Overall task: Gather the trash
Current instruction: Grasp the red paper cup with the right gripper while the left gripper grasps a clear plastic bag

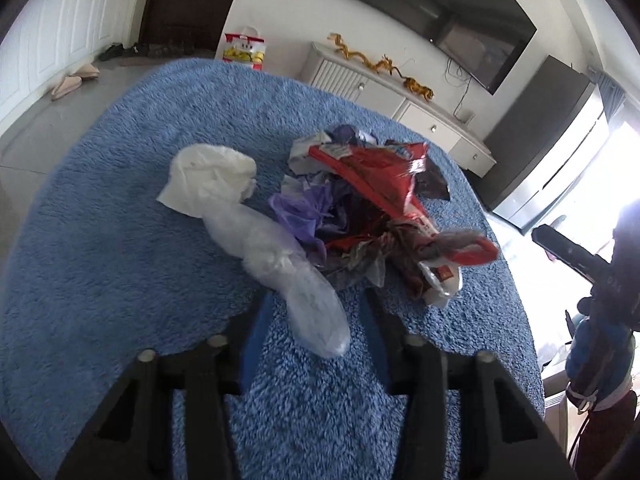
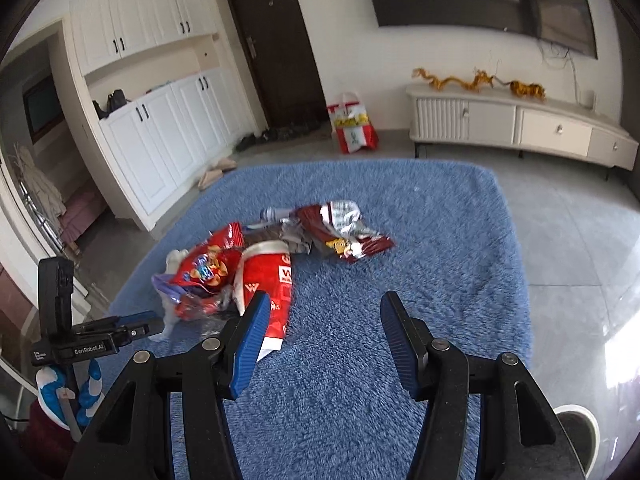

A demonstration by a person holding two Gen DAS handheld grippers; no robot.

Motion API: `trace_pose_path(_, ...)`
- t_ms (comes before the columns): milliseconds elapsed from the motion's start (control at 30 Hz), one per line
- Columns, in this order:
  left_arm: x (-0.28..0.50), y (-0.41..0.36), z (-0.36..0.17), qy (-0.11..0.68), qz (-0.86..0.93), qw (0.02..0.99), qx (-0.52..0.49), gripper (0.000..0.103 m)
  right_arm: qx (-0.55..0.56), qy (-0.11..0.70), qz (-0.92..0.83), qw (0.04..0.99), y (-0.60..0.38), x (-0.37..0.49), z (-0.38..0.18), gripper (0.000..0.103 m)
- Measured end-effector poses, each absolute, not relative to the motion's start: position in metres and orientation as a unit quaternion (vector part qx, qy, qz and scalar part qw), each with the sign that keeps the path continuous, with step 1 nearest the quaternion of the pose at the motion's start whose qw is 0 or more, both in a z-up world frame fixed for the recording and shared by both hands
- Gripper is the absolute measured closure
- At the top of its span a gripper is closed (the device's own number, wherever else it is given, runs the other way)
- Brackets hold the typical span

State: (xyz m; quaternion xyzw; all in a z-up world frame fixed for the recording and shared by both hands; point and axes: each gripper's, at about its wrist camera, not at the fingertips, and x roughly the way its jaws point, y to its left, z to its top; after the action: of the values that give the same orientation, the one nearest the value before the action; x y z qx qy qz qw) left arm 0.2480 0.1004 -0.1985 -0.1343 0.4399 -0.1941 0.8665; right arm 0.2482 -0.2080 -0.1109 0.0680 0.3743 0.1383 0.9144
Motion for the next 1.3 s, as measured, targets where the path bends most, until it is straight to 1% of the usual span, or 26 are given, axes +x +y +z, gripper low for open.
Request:
trace_pose_path(67, 0.252, 0.101, -0.206, 0.445, -0.193, 0.863, -0.136, 0.074, 0.065, 0.383, 0.148, 0.909, -0.2, 0.258, -0.118, 0.047)
trace_pose_path(167, 0.254, 0.104, -0.213, 0.443, -0.194, 0.864, -0.142, 0.08, 0.059, 0.393, 0.163, 0.903, -0.188, 0.272, -0.126, 0.047)
trace_pose_path(333, 0.252, 0.11, -0.218, 0.435, -0.196, 0.865, -0.157, 0.086, 0.049, 0.409, 0.188, 0.892, -0.164, 0.294, -0.14, 0.046)
trace_pose_path(567, 0.247, 0.114, -0.222, 0.427, -0.199, 0.867, -0.16, 0.086, 0.034, 0.434, 0.211, 0.875, -0.134, 0.319, -0.157, 0.042)
trace_pose_path(633, 0.247, 0.113, -0.222, 0.426, -0.201, 0.867, -0.161, 0.086, 0.03, 0.436, 0.214, 0.873, -0.128, 0.323, -0.159, 0.039)
trace_pose_path(833, 0.247, 0.116, -0.223, 0.426, -0.205, 0.865, -0.167, 0.087, 0.001, 0.449, 0.219, 0.866, -0.108, 0.336, -0.161, 0.037)
trace_pose_path(933, 0.246, 0.117, -0.223, 0.426, -0.205, 0.865, -0.169, 0.087, 0.004, 0.462, 0.218, 0.859, -0.105, 0.342, -0.167, 0.036)
trace_pose_path(1100, 0.247, 0.117, -0.222, 0.426, -0.206, 0.864, -0.17, 0.087, 0.03, 0.477, 0.222, 0.85, -0.105, 0.352, -0.176, 0.036)
trace_pose_path(1167, 0.247, 0.117, -0.222, 0.426, -0.206, 0.864, -0.172, 0.087, 0.042, 0.475, 0.226, 0.849, -0.107, 0.353, -0.177, 0.043)
trace_pose_path(1300, 0.246, 0.119, -0.221, 0.426, -0.207, 0.864, -0.171, 0.087, 0.049, 0.461, 0.223, 0.857, -0.119, 0.349, -0.171, 0.043)
